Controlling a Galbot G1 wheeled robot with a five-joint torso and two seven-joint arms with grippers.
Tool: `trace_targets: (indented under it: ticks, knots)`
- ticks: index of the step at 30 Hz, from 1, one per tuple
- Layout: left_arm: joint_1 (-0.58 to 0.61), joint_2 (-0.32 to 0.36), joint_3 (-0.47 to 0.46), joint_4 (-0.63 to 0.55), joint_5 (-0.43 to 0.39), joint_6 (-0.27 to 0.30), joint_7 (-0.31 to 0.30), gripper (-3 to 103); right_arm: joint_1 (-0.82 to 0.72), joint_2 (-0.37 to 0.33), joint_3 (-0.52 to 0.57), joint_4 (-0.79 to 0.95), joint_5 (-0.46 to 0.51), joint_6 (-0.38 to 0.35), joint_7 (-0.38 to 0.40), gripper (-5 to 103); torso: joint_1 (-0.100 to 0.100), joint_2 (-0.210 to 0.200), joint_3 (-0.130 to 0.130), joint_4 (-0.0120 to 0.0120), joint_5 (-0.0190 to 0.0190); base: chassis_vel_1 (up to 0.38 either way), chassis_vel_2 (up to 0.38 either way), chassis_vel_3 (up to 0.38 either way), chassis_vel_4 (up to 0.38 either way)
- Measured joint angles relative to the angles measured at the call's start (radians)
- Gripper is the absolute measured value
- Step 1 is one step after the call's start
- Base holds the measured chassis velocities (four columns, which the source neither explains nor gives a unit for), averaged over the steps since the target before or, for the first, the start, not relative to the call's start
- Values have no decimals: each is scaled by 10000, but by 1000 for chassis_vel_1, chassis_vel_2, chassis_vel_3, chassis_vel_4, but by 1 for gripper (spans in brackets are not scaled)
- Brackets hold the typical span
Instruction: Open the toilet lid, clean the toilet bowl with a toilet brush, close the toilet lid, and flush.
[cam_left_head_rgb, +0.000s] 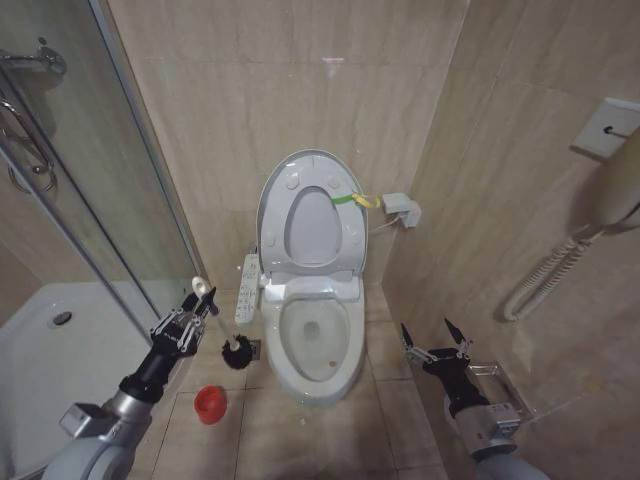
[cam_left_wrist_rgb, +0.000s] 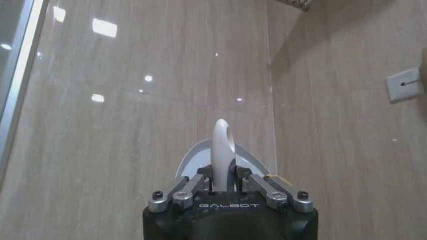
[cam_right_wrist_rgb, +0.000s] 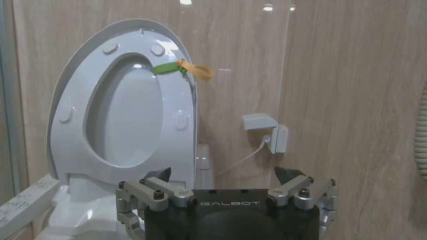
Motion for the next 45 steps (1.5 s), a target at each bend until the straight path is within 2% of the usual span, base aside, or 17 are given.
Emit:
trace_targets:
  ticks: [7, 17, 33, 45]
  knots:
    - [-539, 248, 349, 315, -173, 153, -65, 22, -2, 0, 0, 0, 0, 0, -2, 100, -6, 1, -1, 3, 1, 0, 0, 0, 0]
    - [-1519, 395, 1415, 896, -263, 477, -461, 22, -3, 0, 0, 0, 0, 0, 0, 100, -7, 1, -1, 0, 2, 0, 0, 0, 0]
    - [-2984, 964, 2860, 2046, -551, 510, -335, 22, -3, 0, -1, 0, 0, 0, -3, 100, -7, 2, -2, 3, 2, 0, 0, 0, 0]
    - [-4555, 854, 4064, 3253, -525, 496, -348, 22, -3, 0, -1, 0, 0, 0, -3, 100, -6, 2, -2, 3, 2, 0, 0, 0, 0]
